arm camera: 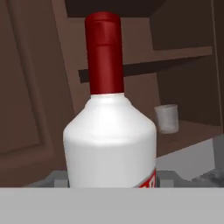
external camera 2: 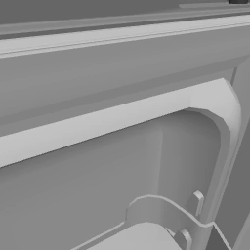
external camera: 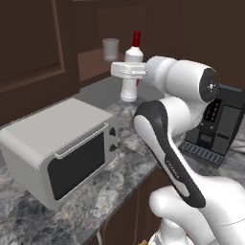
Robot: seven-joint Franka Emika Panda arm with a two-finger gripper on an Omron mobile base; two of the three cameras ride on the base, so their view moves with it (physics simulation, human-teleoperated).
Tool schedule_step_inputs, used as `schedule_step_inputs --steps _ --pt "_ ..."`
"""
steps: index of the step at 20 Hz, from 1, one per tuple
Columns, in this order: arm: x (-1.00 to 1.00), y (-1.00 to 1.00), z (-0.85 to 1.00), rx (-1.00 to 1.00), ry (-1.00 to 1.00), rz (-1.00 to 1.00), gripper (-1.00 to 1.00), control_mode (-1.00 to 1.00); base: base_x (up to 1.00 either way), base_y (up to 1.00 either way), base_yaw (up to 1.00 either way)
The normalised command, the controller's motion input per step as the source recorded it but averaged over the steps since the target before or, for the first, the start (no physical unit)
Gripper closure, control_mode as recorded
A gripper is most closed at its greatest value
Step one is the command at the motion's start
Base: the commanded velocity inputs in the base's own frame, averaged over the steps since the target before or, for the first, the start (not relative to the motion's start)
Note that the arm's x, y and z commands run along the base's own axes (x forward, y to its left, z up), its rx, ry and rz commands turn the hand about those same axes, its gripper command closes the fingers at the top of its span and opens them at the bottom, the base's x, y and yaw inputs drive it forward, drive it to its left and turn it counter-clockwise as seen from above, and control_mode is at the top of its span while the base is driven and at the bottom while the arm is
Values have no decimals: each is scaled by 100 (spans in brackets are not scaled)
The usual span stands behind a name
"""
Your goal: There is a bowl on the dining counter. Grab a lemon wedge from the fridge and place it in the bowl. Then get the liquor bottle and glass cup from the cabinet and place them next to the bowl.
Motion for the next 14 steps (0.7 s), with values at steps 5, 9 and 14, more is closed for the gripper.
schedule_step_inputs --steps 5,9,14 --pt "-95 -6 22 0 17 -16 100 -100 0 0 0" --pt "-86 -9 0 0 13 -13 100 -100 0 0 0" --pt "-68 -19 -3 0 1 -6 100 -100 0 0 0"
